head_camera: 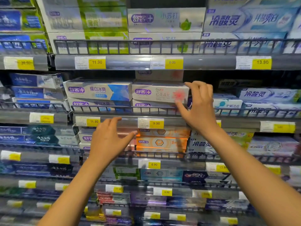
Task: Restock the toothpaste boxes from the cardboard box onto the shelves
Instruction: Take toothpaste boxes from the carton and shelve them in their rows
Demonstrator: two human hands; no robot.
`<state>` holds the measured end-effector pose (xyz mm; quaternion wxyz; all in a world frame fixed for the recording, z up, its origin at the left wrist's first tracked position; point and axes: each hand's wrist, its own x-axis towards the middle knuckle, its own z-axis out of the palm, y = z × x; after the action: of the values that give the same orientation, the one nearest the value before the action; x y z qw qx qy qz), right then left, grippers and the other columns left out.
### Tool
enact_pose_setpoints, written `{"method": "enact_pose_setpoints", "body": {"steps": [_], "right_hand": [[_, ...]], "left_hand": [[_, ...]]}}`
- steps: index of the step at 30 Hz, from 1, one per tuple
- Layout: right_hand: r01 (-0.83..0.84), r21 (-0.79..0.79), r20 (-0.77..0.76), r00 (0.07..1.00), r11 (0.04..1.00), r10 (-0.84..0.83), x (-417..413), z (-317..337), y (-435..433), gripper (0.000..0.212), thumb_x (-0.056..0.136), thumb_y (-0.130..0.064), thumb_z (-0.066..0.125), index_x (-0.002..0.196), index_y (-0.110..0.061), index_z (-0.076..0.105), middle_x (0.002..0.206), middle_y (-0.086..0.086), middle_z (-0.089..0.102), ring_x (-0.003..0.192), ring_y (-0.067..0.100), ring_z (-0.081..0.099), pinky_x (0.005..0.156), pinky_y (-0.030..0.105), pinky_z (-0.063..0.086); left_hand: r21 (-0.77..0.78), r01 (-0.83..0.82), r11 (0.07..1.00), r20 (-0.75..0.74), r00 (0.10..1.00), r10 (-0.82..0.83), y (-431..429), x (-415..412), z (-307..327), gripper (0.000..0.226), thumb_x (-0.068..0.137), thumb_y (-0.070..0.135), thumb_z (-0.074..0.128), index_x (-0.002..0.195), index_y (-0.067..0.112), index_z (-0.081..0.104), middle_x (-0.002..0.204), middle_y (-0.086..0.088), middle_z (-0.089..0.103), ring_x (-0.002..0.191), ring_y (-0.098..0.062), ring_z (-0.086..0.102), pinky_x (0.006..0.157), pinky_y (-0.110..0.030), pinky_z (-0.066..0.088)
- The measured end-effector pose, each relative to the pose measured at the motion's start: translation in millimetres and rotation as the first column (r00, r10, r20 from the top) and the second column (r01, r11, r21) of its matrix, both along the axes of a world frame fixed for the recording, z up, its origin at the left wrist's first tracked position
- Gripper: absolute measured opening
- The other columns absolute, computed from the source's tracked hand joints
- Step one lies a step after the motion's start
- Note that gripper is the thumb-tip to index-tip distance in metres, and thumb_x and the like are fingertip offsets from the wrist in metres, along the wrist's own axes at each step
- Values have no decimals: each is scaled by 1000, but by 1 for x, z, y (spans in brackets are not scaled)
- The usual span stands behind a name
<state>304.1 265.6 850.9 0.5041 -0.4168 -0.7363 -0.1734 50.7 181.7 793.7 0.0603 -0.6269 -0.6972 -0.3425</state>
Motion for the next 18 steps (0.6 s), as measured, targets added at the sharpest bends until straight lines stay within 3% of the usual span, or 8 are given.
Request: {"method": "enact_pose_setpoints", "body": {"steps": [4,9,14,18], "right_hand": [[-43,50,127,991,998,36,-17,-63,-37,53,81,-37,65,120,-2,54,113,22,55,106,31,44,90,36,38],[-19,-304,264,959,952,104,-29,-174,-67,56,84,-45,55,126,-8,48,117,20,53,109,34,44,88,48,42],[112,-601,307,946,791,100,-26,-286,-89,63,83,-49,53,131,-9,47,121,19,50,113,37,43,92,49,40],[199,-730,367,921,654,130,-17,-394,-107,61,74,-47,59,120,-7,55,107,20,57,98,40,53,83,47,47]], "left_hand": [[-25,-6,1000,-173,985,2,-12,-4,-38,83,73,78,38,125,15,54,119,-13,59,110,-34,51,88,-43,44],[-164,-18,986,-298,954,-33,-29,-9,-116,81,77,74,41,127,12,53,126,-22,54,115,-41,48,90,-51,44],[-335,4,942,-355,926,-130,-49,-7,-217,84,76,74,49,129,9,52,125,-27,53,114,-46,49,89,-54,43],[-508,6,861,-321,927,-196,-71,1,-325,82,72,70,58,128,11,51,126,-27,50,116,-45,46,91,-52,39]]}}
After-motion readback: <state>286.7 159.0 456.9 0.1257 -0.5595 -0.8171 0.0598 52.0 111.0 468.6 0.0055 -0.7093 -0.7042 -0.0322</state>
